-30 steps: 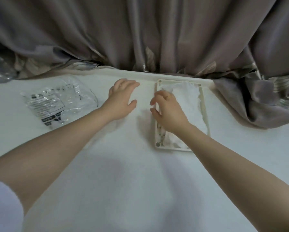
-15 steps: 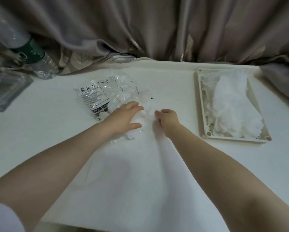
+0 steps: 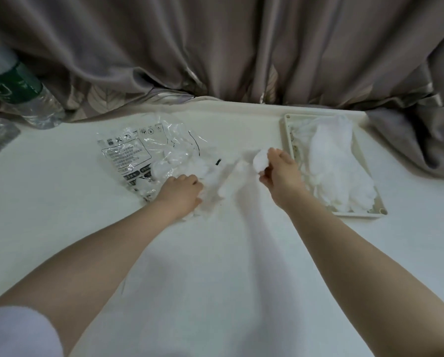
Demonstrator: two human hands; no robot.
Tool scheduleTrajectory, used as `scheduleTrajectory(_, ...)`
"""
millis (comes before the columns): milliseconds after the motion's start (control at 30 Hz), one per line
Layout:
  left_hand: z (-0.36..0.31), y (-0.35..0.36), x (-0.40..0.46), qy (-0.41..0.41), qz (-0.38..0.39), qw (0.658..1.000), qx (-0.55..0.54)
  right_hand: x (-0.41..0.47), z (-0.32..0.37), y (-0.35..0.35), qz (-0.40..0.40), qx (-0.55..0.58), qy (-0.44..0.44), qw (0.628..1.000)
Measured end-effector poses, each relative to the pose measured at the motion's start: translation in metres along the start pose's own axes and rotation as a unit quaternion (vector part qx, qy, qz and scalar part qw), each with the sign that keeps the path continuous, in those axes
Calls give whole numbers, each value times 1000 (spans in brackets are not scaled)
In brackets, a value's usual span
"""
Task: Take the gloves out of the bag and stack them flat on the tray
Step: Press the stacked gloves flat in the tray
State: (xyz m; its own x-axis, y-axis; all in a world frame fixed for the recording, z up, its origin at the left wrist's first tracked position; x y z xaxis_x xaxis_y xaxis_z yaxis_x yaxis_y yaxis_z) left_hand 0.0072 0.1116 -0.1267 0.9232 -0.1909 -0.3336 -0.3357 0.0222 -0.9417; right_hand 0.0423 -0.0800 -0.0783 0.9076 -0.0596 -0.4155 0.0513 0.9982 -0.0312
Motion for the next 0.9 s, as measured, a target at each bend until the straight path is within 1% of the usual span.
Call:
scheduleTrajectory(67,5,2,0,-14,27,1000,-6,-5,12,-6,12,104,12,994)
scheduleTrajectory(100,3,-2,0,-18,32,999,-13,-8,18,-9,26,124,15,992)
scheduleTrajectory(133,1,-9,-1,-16,21,999,-25,-12,21,-10,43,118,21,992)
scheduleTrajectory(167,-5,-20,-3,-6,-8,999,-51,-14,21,-11,58,101,26,993)
scheduleTrajectory(200,-17,-34,-5,15,-42,994,-99,-19,22,-14,74,88,32,993)
scheduleTrajectory(233,-29,-46,-9,38,-57,981,-181,-21,21,-16,87,80,37,992)
scheduleTrajectory(267,-43,-55,-12,59,-46,952,-297,-25,21,-16,102,79,44,991)
scheduleTrajectory(300,-62,-62,-15,71,-16,904,-422,-27,21,-20,119,83,49,988)
scheduleTrajectory(333,-76,-67,-15,74,17,846,-528,-31,23,-21,135,99,56,984)
scheduleTrajectory(367,-91,-72,-14,70,32,788,-611,-35,26,-24,146,115,58,981)
scheduleTrajectory(400,-98,-74,-10,55,36,733,-677,-39,29,-25,159,135,60,976)
scheduleTrajectory(467,-108,-75,1,3,51,636,-770,-44,36,-34,183,177,58,965)
scheduleTrajectory(500,-118,-72,6,-13,87,596,-798,-44,38,-45,174,183,55,966)
scheduleTrajectory(533,-134,-71,8,-8,135,569,-811,-46,41,-56,173,189,50,965)
scheduleTrajectory(567,-144,-68,8,0,179,558,-810,-45,40,-62,173,194,51,964)
scheduleTrajectory(600,-154,-65,7,5,205,552,-809,-46,41,-68,186,189,54,963)
scheduleTrajectory(633,-164,-65,10,1,207,548,-810,-45,40,-82,191,180,51,964)
scheduleTrajectory(700,-166,-69,17,-24,154,531,-833,-43,34,-96,216,148,56,964)
scheduleTrajectory(767,-171,-81,23,-23,100,510,-854,-42,27,-116,248,130,65,958)
scheduleTrajectory(800,-174,-89,25,-19,82,508,-857,-43,25,-124,261,126,70,954)
scheduleTrajectory(900,-186,-107,31,5,50,539,-841,-38,15,-154,261,78,77,959)
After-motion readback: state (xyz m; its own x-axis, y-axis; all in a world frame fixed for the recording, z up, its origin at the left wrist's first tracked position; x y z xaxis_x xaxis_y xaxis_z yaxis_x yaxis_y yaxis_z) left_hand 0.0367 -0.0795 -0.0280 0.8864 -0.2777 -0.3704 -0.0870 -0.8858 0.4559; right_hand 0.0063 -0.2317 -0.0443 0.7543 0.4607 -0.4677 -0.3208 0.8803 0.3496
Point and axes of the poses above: each hand's wrist, its own x-axis towards the middle knuckle, its own y-axis out of the palm, z = x × y, the point moved 9 cm from there along x, towards the middle knuckle, and after that the axes turned 8 degrees about -x, right-handed, at the moved point
